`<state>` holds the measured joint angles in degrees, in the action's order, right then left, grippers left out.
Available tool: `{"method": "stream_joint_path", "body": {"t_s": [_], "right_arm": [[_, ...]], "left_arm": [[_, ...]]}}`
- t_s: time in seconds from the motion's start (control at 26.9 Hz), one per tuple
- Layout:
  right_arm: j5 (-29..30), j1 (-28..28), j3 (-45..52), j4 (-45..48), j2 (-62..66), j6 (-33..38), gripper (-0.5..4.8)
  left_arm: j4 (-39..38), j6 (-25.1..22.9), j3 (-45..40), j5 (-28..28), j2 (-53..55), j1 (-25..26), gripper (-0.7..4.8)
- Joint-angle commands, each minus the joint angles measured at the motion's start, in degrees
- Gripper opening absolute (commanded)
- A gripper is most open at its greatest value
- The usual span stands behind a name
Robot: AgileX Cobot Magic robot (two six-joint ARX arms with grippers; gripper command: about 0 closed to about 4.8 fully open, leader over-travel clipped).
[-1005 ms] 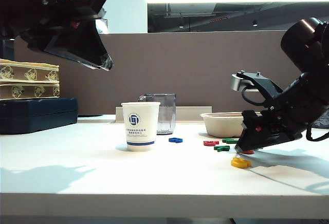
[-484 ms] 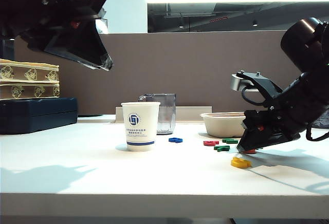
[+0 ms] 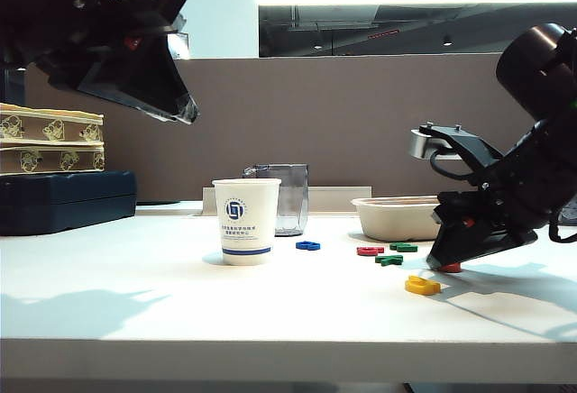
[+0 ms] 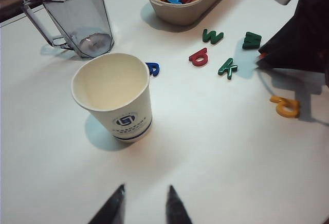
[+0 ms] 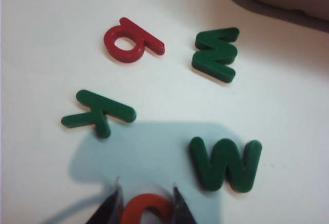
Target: Pick up the letter "c" and put it in the paper cup.
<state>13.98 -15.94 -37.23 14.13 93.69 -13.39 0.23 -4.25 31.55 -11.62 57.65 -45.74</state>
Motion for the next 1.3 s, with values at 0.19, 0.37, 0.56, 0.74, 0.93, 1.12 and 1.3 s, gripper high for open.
{"method": "stream_joint_path", "body": {"t_s": [0.19,0.37,0.56,0.74,0.93,1.12,1.3], "right_arm": [[-0.3,-0.1,0.0,-0.9,-2.3,0.1,1.16],[-0.3,-0.1,-4.1,-4.6,-3.7,0.1,1.16],[0.1,-0.1,-7.6,-6.5,-3.7,0.1,1.16],[1.4,-0.1,-12.2,-9.7,-3.7,0.5,1.16],[2.7,-0.1,-14.2,-11.6,-3.7,1.4,1.17],[2.7,-0.1,-15.0,-12.6,-4.9,1.4,1.17],[2.4,-0.1,-15.1,-12.6,-9.5,1.4,1.16]], "left_arm": [[0.7,0.2,0.1,-0.2,-0.1,-0.1,0.97],[0.7,0.2,0.1,-0.2,-0.1,-0.1,0.97],[0.7,0.2,0.1,-0.2,-0.1,-0.1,0.97],[0.7,0.2,0.1,-0.2,-0.1,-0.1,0.97],[0.8,0.2,0.1,-0.2,-0.1,-0.1,0.97],[4.7,0.2,0.1,2.7,-0.1,-0.1,0.97],[8.9,0.0,0.1,10.4,-0.1,-0.1,0.97]]}}
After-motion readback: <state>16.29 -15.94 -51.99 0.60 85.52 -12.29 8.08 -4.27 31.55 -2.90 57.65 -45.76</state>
